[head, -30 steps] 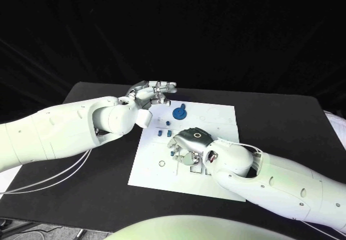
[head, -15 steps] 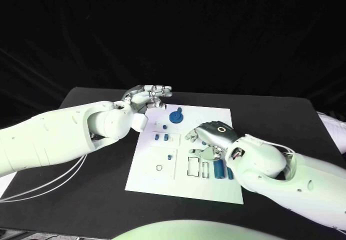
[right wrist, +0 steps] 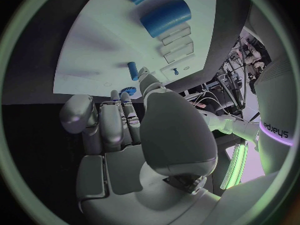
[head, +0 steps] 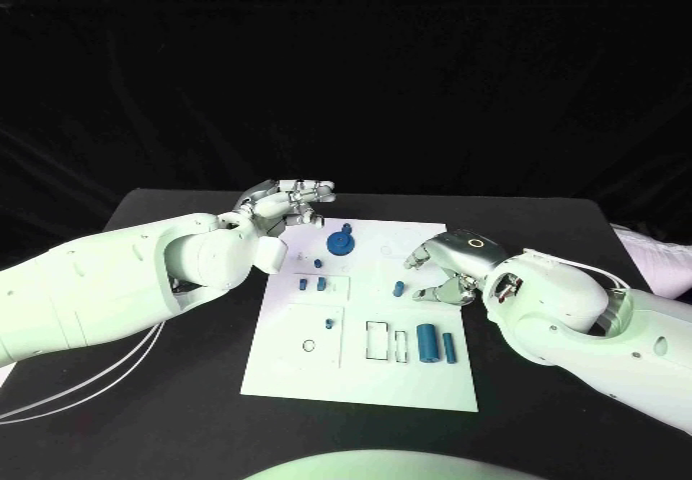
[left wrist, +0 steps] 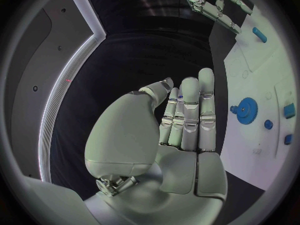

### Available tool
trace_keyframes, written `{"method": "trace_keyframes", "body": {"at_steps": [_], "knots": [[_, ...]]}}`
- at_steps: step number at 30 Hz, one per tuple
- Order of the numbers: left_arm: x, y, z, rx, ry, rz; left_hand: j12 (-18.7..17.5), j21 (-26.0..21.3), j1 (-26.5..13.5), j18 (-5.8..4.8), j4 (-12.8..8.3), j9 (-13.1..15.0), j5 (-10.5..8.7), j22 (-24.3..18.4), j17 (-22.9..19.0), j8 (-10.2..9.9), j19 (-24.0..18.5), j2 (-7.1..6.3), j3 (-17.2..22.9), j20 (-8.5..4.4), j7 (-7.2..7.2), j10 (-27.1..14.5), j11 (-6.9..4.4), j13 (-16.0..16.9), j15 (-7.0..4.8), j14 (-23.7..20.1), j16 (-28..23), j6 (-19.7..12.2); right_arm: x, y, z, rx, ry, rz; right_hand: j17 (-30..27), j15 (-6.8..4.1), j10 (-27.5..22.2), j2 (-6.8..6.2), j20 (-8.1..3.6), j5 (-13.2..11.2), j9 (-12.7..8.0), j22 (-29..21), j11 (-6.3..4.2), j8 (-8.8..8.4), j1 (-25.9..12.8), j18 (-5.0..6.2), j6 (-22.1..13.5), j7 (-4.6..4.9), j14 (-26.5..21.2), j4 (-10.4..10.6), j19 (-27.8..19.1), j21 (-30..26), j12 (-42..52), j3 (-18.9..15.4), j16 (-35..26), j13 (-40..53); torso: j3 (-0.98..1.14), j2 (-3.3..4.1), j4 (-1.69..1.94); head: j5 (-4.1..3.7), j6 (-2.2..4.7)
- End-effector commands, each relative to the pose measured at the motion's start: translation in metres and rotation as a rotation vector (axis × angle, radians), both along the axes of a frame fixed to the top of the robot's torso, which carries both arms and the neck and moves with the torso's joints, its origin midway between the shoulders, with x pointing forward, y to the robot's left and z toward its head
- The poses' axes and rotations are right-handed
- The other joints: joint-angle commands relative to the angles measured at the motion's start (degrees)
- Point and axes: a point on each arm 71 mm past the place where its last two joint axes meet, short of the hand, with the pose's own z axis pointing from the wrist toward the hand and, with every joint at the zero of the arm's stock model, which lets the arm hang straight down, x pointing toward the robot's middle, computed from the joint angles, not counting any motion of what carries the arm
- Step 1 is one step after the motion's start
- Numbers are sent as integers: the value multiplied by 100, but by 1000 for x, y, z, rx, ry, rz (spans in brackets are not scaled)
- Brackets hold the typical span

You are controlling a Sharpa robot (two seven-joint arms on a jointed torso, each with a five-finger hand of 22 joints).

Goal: Assemble the parts on the task board

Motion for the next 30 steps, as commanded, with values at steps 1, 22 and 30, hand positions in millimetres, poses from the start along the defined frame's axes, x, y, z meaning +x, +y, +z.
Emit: {"method": "trace_keyframes", "body": {"at_steps": [1,22,30], "knots": [[-1,-2,1,-10,-6,-19,34,-21,-5,65,-6,-7,0,-9,-6,20,41,66,-27,12,-1,-39,7,3,15,-39,-4,-27,2,1,-5,-37,29,1,-14,39,30,50,16,24,3,-7,5,3,118,59,27,13,174,40,-8,-27,46,29,20,13,-3,-3,-2,3,-5],[-1,-3,1,-7,-10,-25,34,-21,-5,65,-6,-7,0,-9,-6,20,41,66,-27,12,-1,-39,7,3,15,-39,-4,-27,7,24,-24,-26,64,49,-145,-78,910,454,-76,-98,24,1,-151,44,355,55,421,138,148,-98,50,-16,365,506,-55,9,-16,-6,2,18,-62],[-1,-3,1,-6,-10,-25,34,-21,-5,65,-6,-7,0,-9,-6,20,41,66,-27,12,-1,-39,7,3,15,-39,-4,-27,8,28,-25,-22,66,56,-194,-115,1147,506,-111,-97,45,-2,-202,86,378,52,630,144,152,-119,67,-19,346,726,-88,11,-9,-5,4,48,-66]]}}
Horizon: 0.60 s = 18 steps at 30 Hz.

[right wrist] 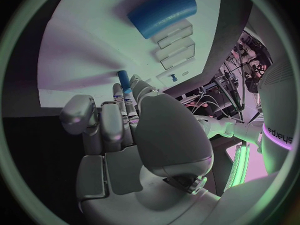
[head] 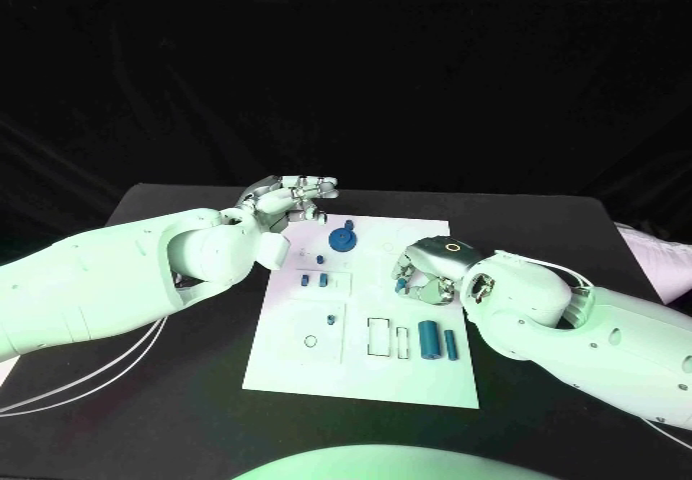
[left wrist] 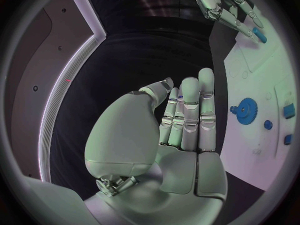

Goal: Assemble the parts on the task board

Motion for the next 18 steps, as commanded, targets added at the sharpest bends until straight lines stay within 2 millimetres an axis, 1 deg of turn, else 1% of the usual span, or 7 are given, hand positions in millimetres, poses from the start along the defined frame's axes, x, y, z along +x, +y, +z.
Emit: {"method": "trace_keyframes", "body": {"at_steps": [1,5,7,10,13,18], "knots": [[0,-2,1,-7,-9,-20,34,-22,-6,65,-6,-7,0,-10,-7,20,41,66,-27,11,-1,-39,7,3,13,-40,-4,-27,0,1,-1,-7,5,15,-2,-55,153,100,-61,-33,18,13,-28,48,36,50,127,-8,165,-34,12,-13,26,129,-25,8,-1,-1,1,6,-5],[0,-2,1,-7,-10,-19,34,-22,-6,65,-6,-7,0,-10,-7,20,41,66,-27,11,-1,-39,7,3,13,-40,-4,-27,1,2,-2,-5,3,11,8,-82,290,138,-91,-44,35,30,-58,80,98,46,242,-21,173,-105,30,-3,4,312,-15,10,3,-3,1,24,-12],[0,-2,1,-7,-10,-19,34,-22,-6,65,-6,-7,0,-10,-7,20,41,66,-27,11,-1,-39,7,3,13,-40,-4,-27,1,2,-3,-5,3,10,7,-85,309,140,-96,-44,38,31,-62,83,107,46,258,-22,174,-121,32,-3,-5,348,-15,9,5,0,1,23,-10],[0,-2,1,-7,-10,-20,34,-22,-6,65,-6,-7,0,-10,-7,20,41,66,-27,11,-1,-39,7,3,13,-40,-4,-27,2,2,-4,-7,5,8,11,-88,343,128,-101,-44,41,30,-64,83,95,44,285,-21,176,-143,36,-3,-31,411,-10,8,3,1,0,20,-12],[0,-3,1,-7,-10,-20,34,-22,-6,65,-6,-7,0,-10,-7,20,41,66,-27,11,-1,-39,7,3,13,-40,-4,-27,3,3,-6,-10,9,7,11,-89,373,105,-106,-45,45,33,-67,86,75,44,310,-20,177,-160,40,-1,-49,452,-8,8,-1,5,-1,23,-28],[0,-2,1,-7,-10,-20,34,-22,-6,65,-6,-7,0,-10,-7,20,41,66,-27,11,-1,-39,7,3,13,-40,-4,-27,4,3,-8,-20,12,4,10,-92,403,89,-109,-45,49,31,-71,90,53,43,337,-22,178,-172,42,-2,-66,490,-8,8,2,-4,-3,29,-44]]}}
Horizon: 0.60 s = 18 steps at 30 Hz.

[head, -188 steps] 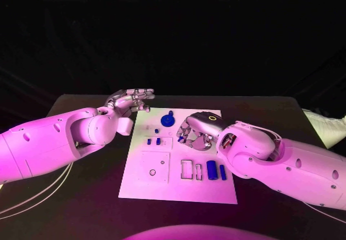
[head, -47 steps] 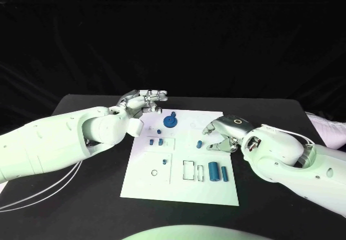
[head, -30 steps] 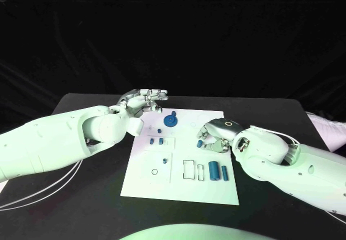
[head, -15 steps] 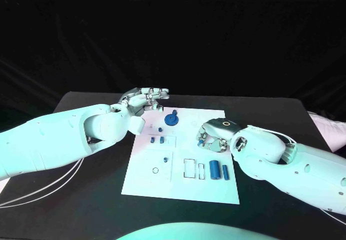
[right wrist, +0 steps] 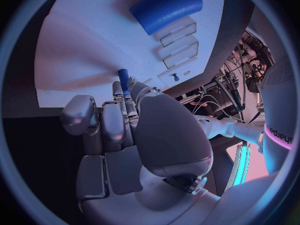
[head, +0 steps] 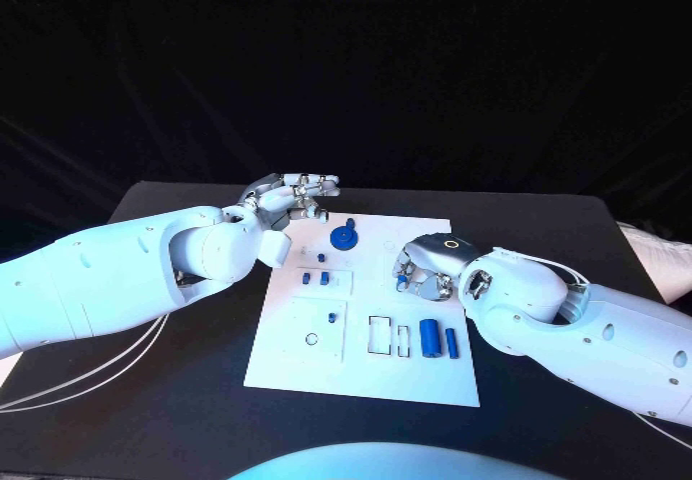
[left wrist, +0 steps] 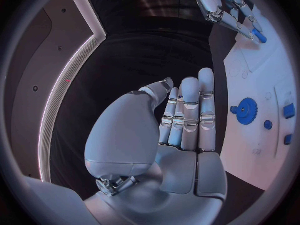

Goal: Assemble the parts on the task board

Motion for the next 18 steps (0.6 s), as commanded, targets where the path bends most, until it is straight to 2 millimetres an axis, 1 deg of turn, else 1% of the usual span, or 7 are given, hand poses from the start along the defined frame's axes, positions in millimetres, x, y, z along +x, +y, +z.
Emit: {"method": "trace_keyframes", "body": {"at_steps": [1,4,7,10,14,18], "knots": [[0,-2,1,-8,-8,-20,34,-22,-5,65,-6,-7,0,-10,-7,20,41,66,-27,12,-1,-39,7,3,13,-41,-4,-27,-1,-1,-6,-25,14,6,5,-46,58,7,-37,9,8,10,12,23,-34,43,57,7,171,-1,14,-2,-34,61,-6,5,-2,-4,-2,3,-11],[0,-3,1,-8,-7,-21,49,-38,-9,65,-12,-7,0,-24,-22,27,48,73,-50,15,2,-53,11,3,15,-45,1,-38,-1,-1,-7,-25,21,4,21,-60,113,0,-45,17,18,23,2,33,-59,40,106,-2,175,-27,25,6,-56,129,8,7,-3,-5,-2,4,-11],[0,-2,1,-7,-7,-20,49,-38,-9,65,-12,-7,0,-24,-22,27,48,73,-50,15,2,-53,11,3,15,-45,1,-38,-2,-1,-5,-6,17,4,25,-67,147,-4,-53,22,24,25,-6,39,-70,40,135,-4,176,-50,30,8,-71,175,13,7,3,-6,-3,8,-7],[0,-2,1,-7,-7,-20,49,-38,-9,65,-12,-7,0,-24,-22,27,48,73,-50,15,2,-53,11,3,15,-45,1,-38,-5,-2,-2,25,7,8,20,-75,189,-15,-61,55,32,24,-9,42,-88,39,170,-4,174,-86,35,8,-99,246,12,7,4,-4,-3,8,-4],[1,-1,1,-6,-6,-18,54,-44,-19,65,-8,-7,-1,-28,-26,28,51,73,-62,16,5,-59,13,3,18,-47,3,-44,-8,-3,7,72,-17,14,24,-75,218,-36,-67,123,38,25,-12,38,-113,39,194,1,175,-123,39,9,-133,316,16,6,0,-9,-4,18,-9],[1,-1,0,-6,-6,-18,54,-44,-19,65,-8,-7,-1,-28,-26,28,51,73,-62,16,5,-59,13,3,18,-47,3,-44,-12,-2,19,110,-45,25,36,-76,238,-43,-68,147,42,30,-13,38,-124,38,210,3,177,-144,42,12,-149,356,26,7,-4,-11,-4,17,7]]}}
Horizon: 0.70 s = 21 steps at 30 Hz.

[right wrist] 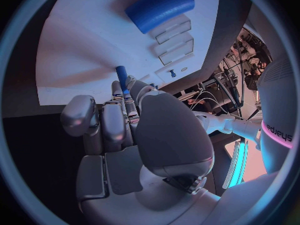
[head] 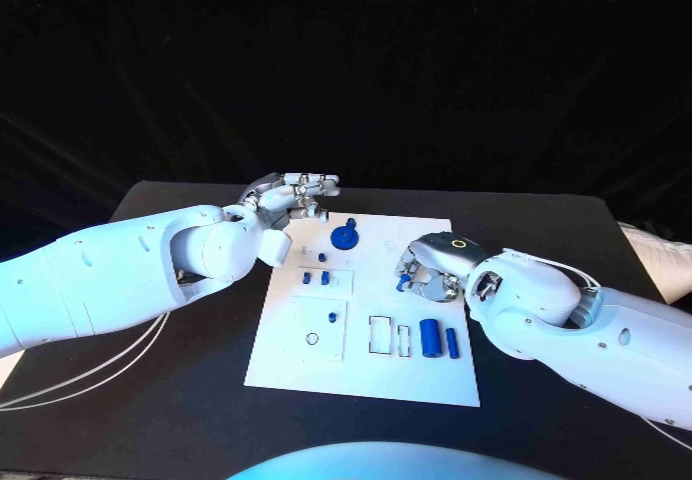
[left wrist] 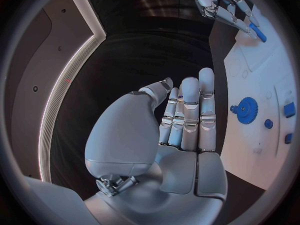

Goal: Assemble the parts on the task board

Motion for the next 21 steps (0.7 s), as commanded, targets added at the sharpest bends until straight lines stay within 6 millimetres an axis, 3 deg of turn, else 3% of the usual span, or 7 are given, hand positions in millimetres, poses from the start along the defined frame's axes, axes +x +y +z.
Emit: {"method": "trace_keyframes", "body": {"at_steps": [1,9,21], "knots": [[0,-2,1,-8,-7,-20,24,-21,4,64,0,-7,-1,-10,-5,29,30,50,-22,-5,5,-38,-8,3,-10,-35,3,-44,-5,4,11,62,-33,23,16,-35,115,21,-28,33,12,14,-73,15,-62,38,51,-2,176,-9,2,12,-39,64,27,5,-6,0,0,6,17],[-1,-3,1,-10,-7,-23,24,-21,4,64,0,-7,-1,-10,-5,29,30,50,-22,-5,5,-38,-8,3,-10,-35,3,-44,-18,17,28,107,-56,72,21,-36,138,9,-30,39,17,24,-74,17,-78,36,70,2,178,-27,7,18,-51,95,33,6,-2,9,4,54,5],[0,-6,0,-12,-8,-28,24,-21,4,64,0,-7,-1,-10,-5,29,30,50,-22,-5,5,-38,-8,3,-10,-35,3,-44,-41,69,33,213,6,201,21,-34,157,-10,-32,67,21,23,-69,12,-106,36,82,15,178,-48,7,18,-76,136,35,6,-10,4,0,117,11]]}}
